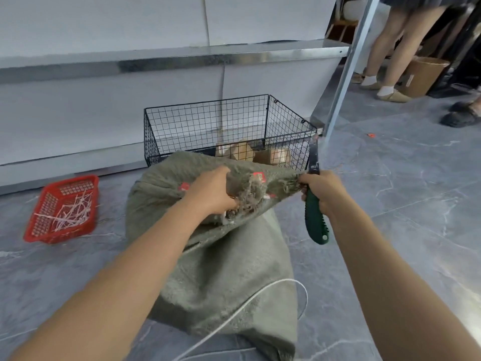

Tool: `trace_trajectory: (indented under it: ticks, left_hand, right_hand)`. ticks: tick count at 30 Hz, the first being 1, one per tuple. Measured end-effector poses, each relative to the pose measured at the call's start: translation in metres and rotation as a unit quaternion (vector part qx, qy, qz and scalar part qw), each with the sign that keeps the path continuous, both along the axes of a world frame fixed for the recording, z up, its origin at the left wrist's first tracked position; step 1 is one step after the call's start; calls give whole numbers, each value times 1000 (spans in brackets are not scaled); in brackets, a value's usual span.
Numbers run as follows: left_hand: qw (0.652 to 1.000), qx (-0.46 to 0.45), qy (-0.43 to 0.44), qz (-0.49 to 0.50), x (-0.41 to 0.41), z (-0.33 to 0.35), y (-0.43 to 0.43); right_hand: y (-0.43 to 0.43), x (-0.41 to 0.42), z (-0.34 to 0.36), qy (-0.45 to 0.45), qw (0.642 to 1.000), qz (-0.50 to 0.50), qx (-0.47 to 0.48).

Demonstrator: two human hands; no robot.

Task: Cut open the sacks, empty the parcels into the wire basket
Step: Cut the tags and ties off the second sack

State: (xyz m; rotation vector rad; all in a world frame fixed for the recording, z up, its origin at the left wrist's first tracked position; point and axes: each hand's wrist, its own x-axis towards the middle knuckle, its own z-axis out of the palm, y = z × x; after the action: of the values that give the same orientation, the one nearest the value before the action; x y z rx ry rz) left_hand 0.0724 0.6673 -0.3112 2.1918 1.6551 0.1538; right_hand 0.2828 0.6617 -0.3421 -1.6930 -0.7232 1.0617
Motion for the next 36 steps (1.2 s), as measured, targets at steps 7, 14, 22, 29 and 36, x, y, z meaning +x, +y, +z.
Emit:
trace_trajectory:
  ticks: [7, 14, 22, 29, 36]
  left_hand:
    - [998, -3, -29, -61, 47, -37, -21]
    - [988, 11, 79, -134, 77, -111, -35]
    - [974, -32, 101, -202, 111, -176, -56]
    - [980, -38, 49, -191, 118, -185, -56]
    - [968, -52, 114, -217, 116, -185, -57]
  right_hand:
    - [-7, 7, -23, 35, 998, 52, -30]
    - [-46, 51, -115, -53, 990, 11, -134]
    - [-101, 91, -187, -198, 937, 90, -274]
    - [-89, 78, -202, -276, 905, 141, -293]
    - [-84, 77, -211, -285, 897, 169, -293]
